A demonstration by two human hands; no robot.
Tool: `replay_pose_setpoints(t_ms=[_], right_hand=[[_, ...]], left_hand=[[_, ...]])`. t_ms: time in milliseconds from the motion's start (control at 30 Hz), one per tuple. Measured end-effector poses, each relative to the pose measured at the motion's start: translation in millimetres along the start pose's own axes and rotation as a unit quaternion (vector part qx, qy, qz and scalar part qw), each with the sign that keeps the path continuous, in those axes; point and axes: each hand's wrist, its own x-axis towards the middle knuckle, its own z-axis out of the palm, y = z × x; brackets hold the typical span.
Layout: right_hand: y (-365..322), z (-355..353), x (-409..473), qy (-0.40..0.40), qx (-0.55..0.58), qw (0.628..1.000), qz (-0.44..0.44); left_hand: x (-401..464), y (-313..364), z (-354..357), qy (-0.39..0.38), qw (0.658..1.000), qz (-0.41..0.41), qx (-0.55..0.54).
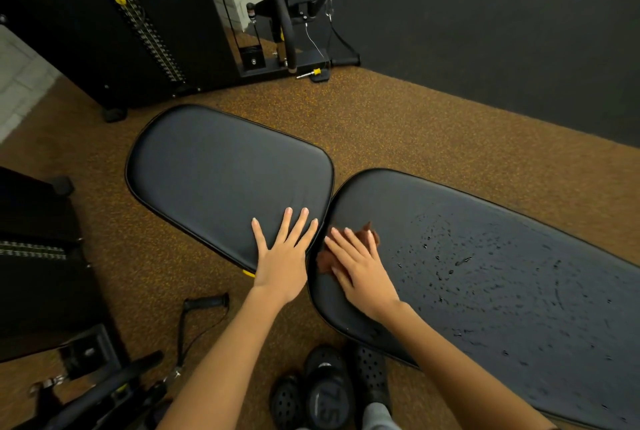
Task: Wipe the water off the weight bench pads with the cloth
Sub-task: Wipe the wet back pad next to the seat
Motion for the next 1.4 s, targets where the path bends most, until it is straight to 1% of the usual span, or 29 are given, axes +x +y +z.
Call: replay_pose_setpoints(t_ms=[100,167,200,267,300,367,400,433,500,600,700,767,833,900,967,1033,1100,1133,1167,1233,1300,1333,1367,1400], right_hand=[[1.2,-1.4,-15.8,-0.036,0.035,0.998,-0.048],[-1.1,-4.8,-20.3,-0.042,0.084,0.994,-0.051],[-2.8,-8.5,-20.1,-0.038,0.130,0.990,-0.040],[-4.6,-20.5,-16.0,0.000,0.231,0.973,0.009],[-2.5,-26.9,-13.5,0.040,0.254,0.966,0.031],[9.1,-36.9,-8.9,0.129,0.219,0.965,0.058],[18.2,-40.4,-6.9,0.157,0.179,0.969,0.069],[28.6,-42.4,-6.1,0.167,0.132,0.974,0.083],[49.1,-43.6,-8.5,0.152,0.042,0.980,0.118],[70.1,-44.6,-21.6,0.088,-0.039,0.983,0.160],[78.0,-47.8,-34.9,0.036,-0.111,0.982,0.149],[82.0,-49.6,-41.2,0.030,-0.125,0.979,0.159],[87.2,-49.4,-49.0,0.050,-0.118,0.975,0.183],[94.0,-49.5,-59.4,0.076,-0.109,0.968,0.213],[101.5,-50.4,-71.7,0.103,-0.095,0.959,0.245],[107.8,-52.0,-86.3,0.129,-0.090,0.950,0.270],[112.4,-52.3,-101.1,0.132,-0.097,0.946,0.278],[113.4,-51.4,-107.2,0.124,-0.102,0.947,0.277],[113.7,-50.3,-111.8,0.116,-0.105,0.949,0.273],[112.7,-48.8,-115.5,0.109,-0.098,0.951,0.271],[112.3,-48.2,-114.3,0.109,-0.084,0.951,0.276],[111.9,-48.0,-113.6,0.109,-0.081,0.951,0.278],[111.6,-47.7,-113.7,0.107,-0.079,0.951,0.278],[112.0,-47.2,-114.1,0.105,-0.076,0.952,0.278]], left_hand=[[-1.1,19.0,-3.6,-0.012,0.997,-0.040,-0.069],[-1.3,31.4,-1.0,-0.018,0.993,-0.047,-0.103],[-1.3,37.0,1.1,-0.018,0.992,-0.045,-0.117],[-1.4,46.9,5.1,-0.008,0.988,-0.030,-0.148],[-1.0,52.0,7.7,-0.003,0.986,-0.019,-0.167],[-1.3,62.4,12.4,-0.002,0.979,-0.003,-0.206],[-2.0,67.8,13.3,-0.007,0.974,0.001,-0.225],[-3.5,73.1,13.9,-0.014,0.970,0.002,-0.241],[-7.7,83.2,15.8,-0.030,0.966,-0.003,-0.256],[-13.4,89.5,22.1,-0.042,0.967,-0.007,-0.249],[-15.3,88.7,30.0,-0.035,0.972,0.006,-0.231],[-18.5,92.0,36.2,-0.013,0.976,0.008,-0.219],[-30.1,101.4,45.7,0.022,0.973,0.031,-0.227],[-49.7,114.1,59.7,0.054,0.967,0.087,-0.232],[-65.4,121.7,75.1,0.072,0.965,0.144,-0.209],[-65.7,115.4,81.0,0.077,0.961,0.202,-0.173],[-52.3,104.5,81.7,0.090,0.955,0.247,-0.137],[-43.1,102.4,79.4,0.089,0.956,0.243,-0.135],[-34.5,104.3,74.5,0.081,0.962,0.216,-0.145],[-22.2,120.6,64.0,0.069,0.971,0.127,-0.190],[-18.5,141.2,58.1,0.071,0.970,0.052,-0.228],[-19.7,146.4,57.1,0.079,0.968,0.043,-0.233],[-22.6,148.9,57.6,0.092,0.968,0.057,-0.227],[-26.8,149.3,60.3,0.103,0.967,0.090,-0.215]])
